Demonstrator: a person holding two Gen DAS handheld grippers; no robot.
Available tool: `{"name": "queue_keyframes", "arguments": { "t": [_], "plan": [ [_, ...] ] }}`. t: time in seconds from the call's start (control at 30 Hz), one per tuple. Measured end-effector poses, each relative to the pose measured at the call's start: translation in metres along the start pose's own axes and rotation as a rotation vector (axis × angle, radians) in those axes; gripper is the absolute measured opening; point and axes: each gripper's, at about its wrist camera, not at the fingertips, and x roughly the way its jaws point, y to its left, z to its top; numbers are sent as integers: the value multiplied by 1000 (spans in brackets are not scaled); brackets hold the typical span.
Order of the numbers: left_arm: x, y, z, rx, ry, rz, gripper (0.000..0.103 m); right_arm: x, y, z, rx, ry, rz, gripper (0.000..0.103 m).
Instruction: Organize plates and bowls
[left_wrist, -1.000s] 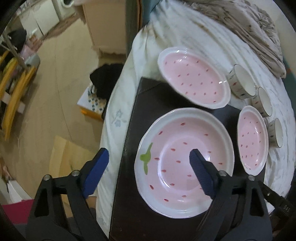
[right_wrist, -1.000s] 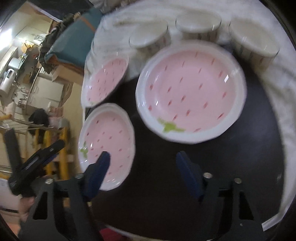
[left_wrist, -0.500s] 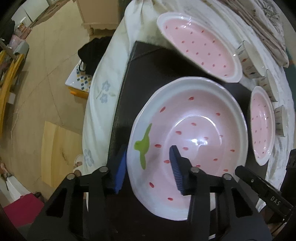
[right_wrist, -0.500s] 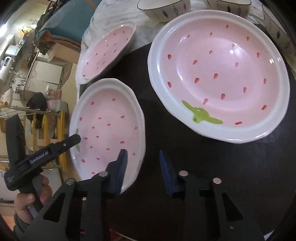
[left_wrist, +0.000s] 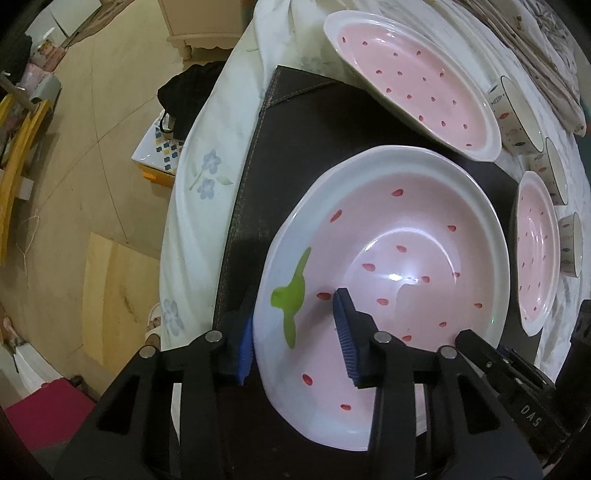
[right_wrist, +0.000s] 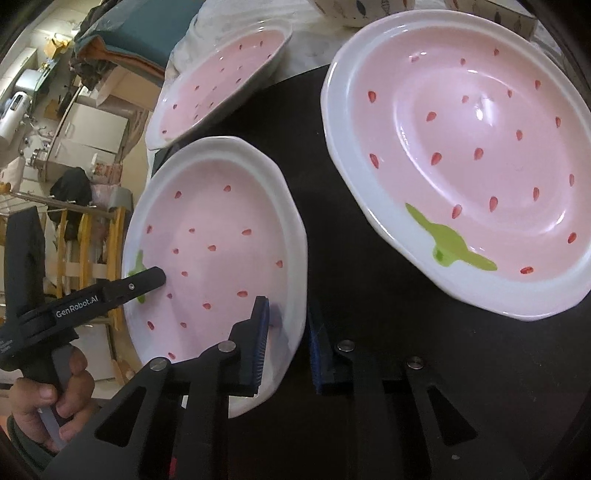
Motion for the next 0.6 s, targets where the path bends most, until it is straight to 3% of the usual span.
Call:
{"name": "queue_keyframes", "arguments": {
  "t": [0.3,0.47,0.6],
  "plan": [
    [-20,-11,-17,48,-45,-6,28,-14,-2,1,-8,-54,8,22],
    [-38,-8,-26,46,-72,-65,25,-37,7,-3,-57,-111,30,22],
    [-42,-12,-34,76,-91,-58,25,-38,2,-13,-57,-93,17,22]
  ]
}}
